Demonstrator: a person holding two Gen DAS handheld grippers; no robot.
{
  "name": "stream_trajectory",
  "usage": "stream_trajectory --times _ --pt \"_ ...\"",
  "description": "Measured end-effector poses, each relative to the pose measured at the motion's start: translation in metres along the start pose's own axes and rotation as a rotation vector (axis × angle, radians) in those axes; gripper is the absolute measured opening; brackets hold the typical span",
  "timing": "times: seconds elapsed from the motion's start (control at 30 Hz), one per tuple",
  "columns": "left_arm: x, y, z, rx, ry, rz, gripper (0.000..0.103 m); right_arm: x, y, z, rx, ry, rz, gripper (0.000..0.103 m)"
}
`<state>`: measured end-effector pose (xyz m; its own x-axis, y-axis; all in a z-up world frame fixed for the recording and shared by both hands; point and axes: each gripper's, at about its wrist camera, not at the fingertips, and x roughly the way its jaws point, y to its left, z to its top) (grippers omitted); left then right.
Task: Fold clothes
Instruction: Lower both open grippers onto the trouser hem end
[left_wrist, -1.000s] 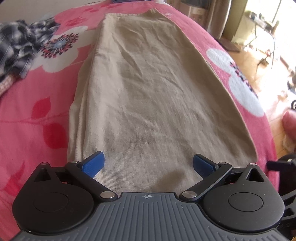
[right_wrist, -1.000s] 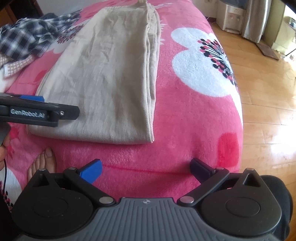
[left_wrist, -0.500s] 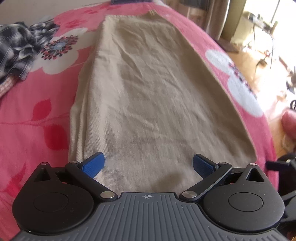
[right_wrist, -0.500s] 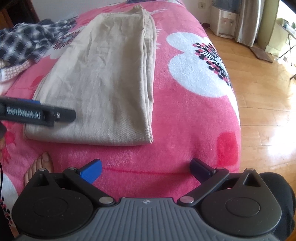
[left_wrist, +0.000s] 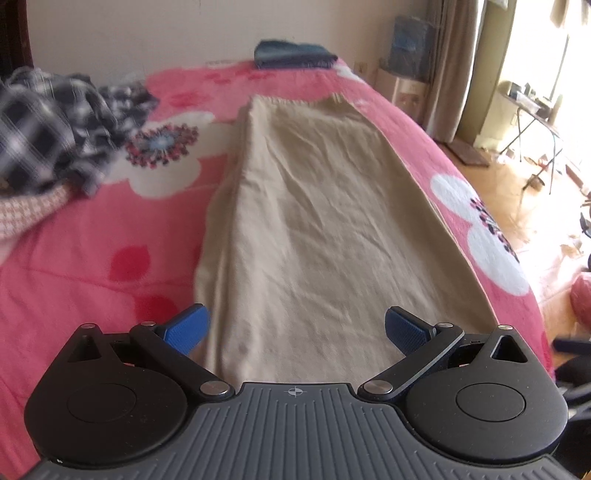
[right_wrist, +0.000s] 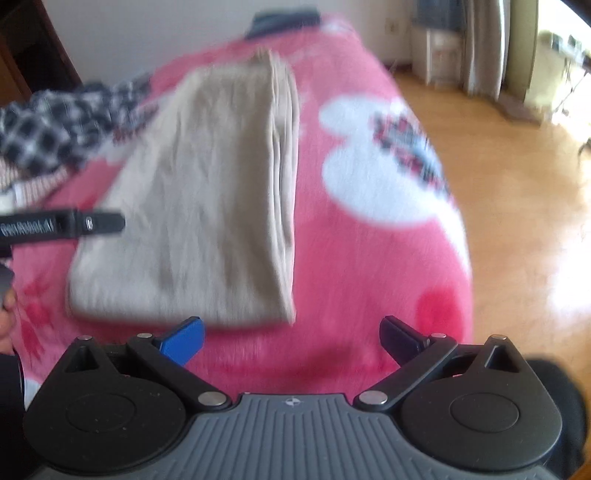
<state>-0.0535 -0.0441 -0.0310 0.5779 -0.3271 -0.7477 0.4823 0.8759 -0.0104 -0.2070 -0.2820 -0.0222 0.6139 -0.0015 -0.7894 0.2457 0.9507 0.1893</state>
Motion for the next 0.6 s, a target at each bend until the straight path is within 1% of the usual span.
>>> stream_trajectory --times 0.07,0.13,0.23,0.37,0.47,0.57,0.6 --pt "0.0 -0.002 -0.001 0.044 -0.019 0.043 0.103 -0.008 0.004 0.008 -0.052 -0.066 -0.009 0.103" --pt "0.002 -0.004 -0.004 0.108 -0.027 0.084 0.103 -0.002 0.009 0.008 -0.093 -0.068 -0.021 0.103" --pt "0.006 -0.004 -0.013 0.167 -0.009 0.105 0.103 0.009 0.016 0.007 -0.151 -0.056 -0.039 0.103" --pt "0.011 0.002 -0.028 0.172 0.048 0.082 0.103 0.024 0.025 0.004 -0.227 -0.04 -0.063 0.103" --pt "0.02 0.007 -0.041 0.182 0.101 0.081 0.103 0.036 0.032 0.003 -0.285 -0.028 -0.082 0.103" --pt "0.021 0.019 -0.048 0.129 0.119 0.048 0.103 0.047 0.039 0.001 -0.342 -0.016 -0.1 0.103" --pt "0.021 0.024 -0.048 0.105 0.131 0.037 0.103 0.048 0.038 0.001 -0.339 -0.011 -0.097 0.103"
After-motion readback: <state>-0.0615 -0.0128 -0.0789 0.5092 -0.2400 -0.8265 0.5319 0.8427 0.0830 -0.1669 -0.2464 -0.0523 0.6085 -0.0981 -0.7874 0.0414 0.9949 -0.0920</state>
